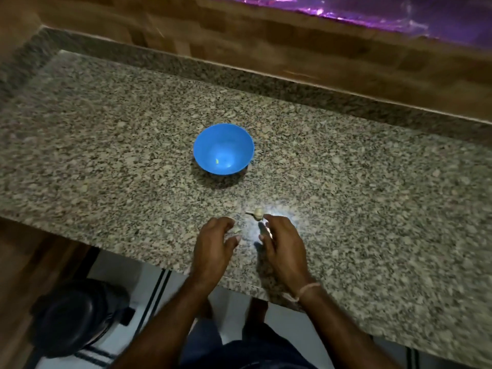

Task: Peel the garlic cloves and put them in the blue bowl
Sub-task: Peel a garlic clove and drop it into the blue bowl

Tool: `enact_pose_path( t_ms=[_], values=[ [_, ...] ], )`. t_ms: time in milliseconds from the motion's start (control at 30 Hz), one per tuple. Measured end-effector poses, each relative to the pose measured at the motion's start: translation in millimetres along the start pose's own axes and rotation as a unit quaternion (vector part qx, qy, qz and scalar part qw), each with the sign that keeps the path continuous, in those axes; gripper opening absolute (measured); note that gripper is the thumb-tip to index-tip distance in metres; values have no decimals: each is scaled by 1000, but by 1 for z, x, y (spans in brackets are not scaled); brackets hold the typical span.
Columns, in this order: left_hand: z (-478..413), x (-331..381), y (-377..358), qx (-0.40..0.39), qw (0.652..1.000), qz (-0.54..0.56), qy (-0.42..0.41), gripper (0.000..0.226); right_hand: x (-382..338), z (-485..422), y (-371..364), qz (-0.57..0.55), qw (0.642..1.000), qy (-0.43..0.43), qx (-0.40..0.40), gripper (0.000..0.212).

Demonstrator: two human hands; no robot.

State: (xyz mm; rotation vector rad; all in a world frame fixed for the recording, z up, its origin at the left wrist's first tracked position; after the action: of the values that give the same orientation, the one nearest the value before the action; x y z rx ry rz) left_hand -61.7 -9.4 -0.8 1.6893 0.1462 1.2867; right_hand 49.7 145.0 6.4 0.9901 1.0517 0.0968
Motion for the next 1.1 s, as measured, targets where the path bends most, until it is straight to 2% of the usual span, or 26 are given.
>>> enact_pose_path(
  t_ms=[133, 300, 467, 567, 633, 700, 800, 900, 1000, 1100],
  values=[
    [-14, 4, -6, -12, 999, -42, -25, 17, 4, -25, 1, 82, 996, -29, -10, 57],
    [-23, 10, -4, -8, 999, -30, -24, 26, 2, -42, -8, 196, 978, -37, -54, 66],
    [-51, 20, 32, 75, 993, 84, -17, 18, 2, -47, -9, 194, 979, -56, -40, 67],
    [-97, 28, 65, 128, 989, 67, -31, 9, 0, -50, -10, 190, 979, -67, -39, 67],
    [-128, 28, 77, 133, 990, 40, -23, 7, -1, -51, -10, 189, 979, -69, -26, 68],
    [-152, 23, 78, 107, 994, 8, -12, 8, -2, -50, -11, 196, 978, -71, -18, 69],
    [-163, 19, 78, 88, 995, -33, -36, 21, -1, -49, -13, 185, 980, -77, -18, 70],
    [-135, 27, 72, 106, 988, -12, -110, 23, -2, -46, -15, 79, 995, -56, -2, 67],
    [-89, 29, 29, -4, 988, 59, -141, 20, -9, -40, -19, 32, 998, -41, 20, 52],
    [-64, 18, -15, -81, 987, 61, -124, 30, -11, -40, -24, 21, 998, -38, 41, 36]
  ],
)
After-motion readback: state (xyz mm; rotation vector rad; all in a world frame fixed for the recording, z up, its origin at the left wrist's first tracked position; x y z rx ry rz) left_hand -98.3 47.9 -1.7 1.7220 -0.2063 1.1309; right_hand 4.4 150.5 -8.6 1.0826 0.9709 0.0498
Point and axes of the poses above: each hand's wrist, its own z-axis away from the middle knuckle, its own y-axis out of the back of the hand, x = y × z, the point moved 7 cm from there along -z, towards the middle knuckle, and after that the axes turned 8 degrees about -y, right-handed, at the moved point
